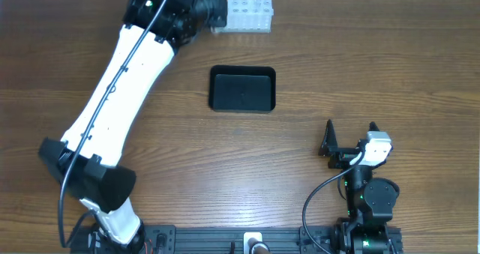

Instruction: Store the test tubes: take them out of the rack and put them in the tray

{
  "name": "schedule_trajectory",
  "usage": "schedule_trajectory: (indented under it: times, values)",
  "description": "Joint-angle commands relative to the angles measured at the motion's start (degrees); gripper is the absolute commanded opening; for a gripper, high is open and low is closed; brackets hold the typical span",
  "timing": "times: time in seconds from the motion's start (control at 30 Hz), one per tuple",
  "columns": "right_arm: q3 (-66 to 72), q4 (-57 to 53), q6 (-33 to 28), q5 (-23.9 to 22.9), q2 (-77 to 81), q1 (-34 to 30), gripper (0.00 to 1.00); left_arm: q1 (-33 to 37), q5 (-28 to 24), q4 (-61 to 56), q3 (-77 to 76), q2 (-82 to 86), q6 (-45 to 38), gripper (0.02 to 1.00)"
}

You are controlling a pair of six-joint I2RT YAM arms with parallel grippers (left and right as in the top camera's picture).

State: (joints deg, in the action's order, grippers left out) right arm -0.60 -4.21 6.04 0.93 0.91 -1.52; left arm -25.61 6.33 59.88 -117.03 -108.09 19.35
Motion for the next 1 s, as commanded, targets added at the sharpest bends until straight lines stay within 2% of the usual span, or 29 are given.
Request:
schedule_trajectory:
  times: [0.03, 0.43, 1.0]
  values:
    - [0.28, -0.24, 0.57, -0.5, -0.63, -0.33, 0.993, -0.57, -5.2, 8.0, -0.33, 0.11, 3.89, 0.04]
    - [0.28, -0.24, 0.57, -0.5, -0.63, -0.33, 0.993, -1.29, -11.06, 15.19, -0.28, -7.93, 3.91, 0.038]
    - [0.28, -0.24, 0.57, -0.5, -0.63, -0.33, 0.993, -0.85, -11.02, 12.52, -0.28, -20.48, 4.09, 0.053]
